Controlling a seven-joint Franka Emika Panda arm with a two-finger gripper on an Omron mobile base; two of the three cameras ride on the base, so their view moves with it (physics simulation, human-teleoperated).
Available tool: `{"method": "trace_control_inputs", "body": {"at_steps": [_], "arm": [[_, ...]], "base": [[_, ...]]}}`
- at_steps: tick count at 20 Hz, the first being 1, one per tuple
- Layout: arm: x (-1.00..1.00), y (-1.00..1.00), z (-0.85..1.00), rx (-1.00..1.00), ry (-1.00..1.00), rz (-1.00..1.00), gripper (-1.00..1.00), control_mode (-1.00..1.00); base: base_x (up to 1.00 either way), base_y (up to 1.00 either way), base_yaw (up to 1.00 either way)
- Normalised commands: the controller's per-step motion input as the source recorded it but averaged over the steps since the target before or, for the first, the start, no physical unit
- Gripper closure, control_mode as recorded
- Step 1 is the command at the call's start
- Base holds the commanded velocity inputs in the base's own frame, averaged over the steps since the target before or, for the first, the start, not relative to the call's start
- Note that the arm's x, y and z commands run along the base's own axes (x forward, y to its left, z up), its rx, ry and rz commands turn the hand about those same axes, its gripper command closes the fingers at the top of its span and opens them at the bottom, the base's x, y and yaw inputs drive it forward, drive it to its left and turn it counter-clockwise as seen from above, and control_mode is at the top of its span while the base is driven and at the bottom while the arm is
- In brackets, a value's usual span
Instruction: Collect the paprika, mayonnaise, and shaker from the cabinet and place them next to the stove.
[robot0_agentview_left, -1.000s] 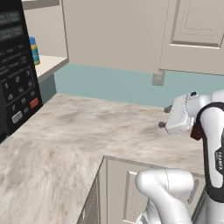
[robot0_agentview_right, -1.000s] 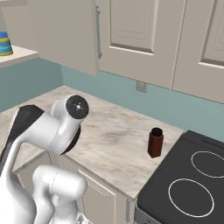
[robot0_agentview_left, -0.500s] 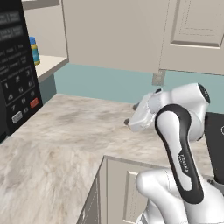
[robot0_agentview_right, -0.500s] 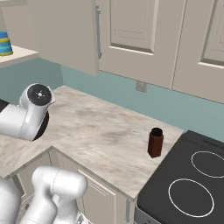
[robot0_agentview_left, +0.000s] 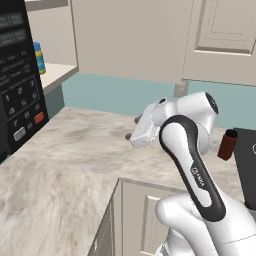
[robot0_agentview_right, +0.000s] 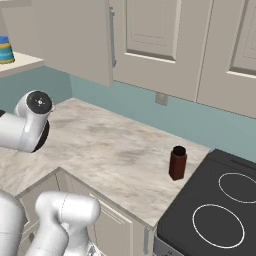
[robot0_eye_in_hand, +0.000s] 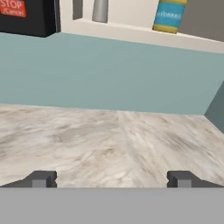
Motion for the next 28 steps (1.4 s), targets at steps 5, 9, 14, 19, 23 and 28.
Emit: {"method": "trace_control_inputs", "body": {"at_steps": [5, 9, 14, 19, 23, 28], "arm": [[0.15, 0.21, 0.02, 0.00, 0.00, 0.10, -1.00, -1.00], [0.00, 0.10, 0.00, 0.00, 0.00, 0.07, -1.00, -1.00], [0.00, 0.09, 0.02, 0.00, 0.00, 0.06, -1.00, -1.00], [0.06, 0.22, 0.20, 0.00, 0.00, 0.01, -1.00, -1.00], [0.09, 0.38, 0.29, 0.00, 0.00, 0.00, -1.00, -1.00], [0.21, 0.38, 0.39, 0.00, 0.00, 0.01, -1.00, -1.00]], "base": [[0.00, 0.00, 0.00], [0.00, 0.00, 0.00], [0.00, 0.00, 0.00], [0.00, 0.00, 0.00], [0.00, 0.00, 0.00], [0.00, 0.00, 0.00]]}}
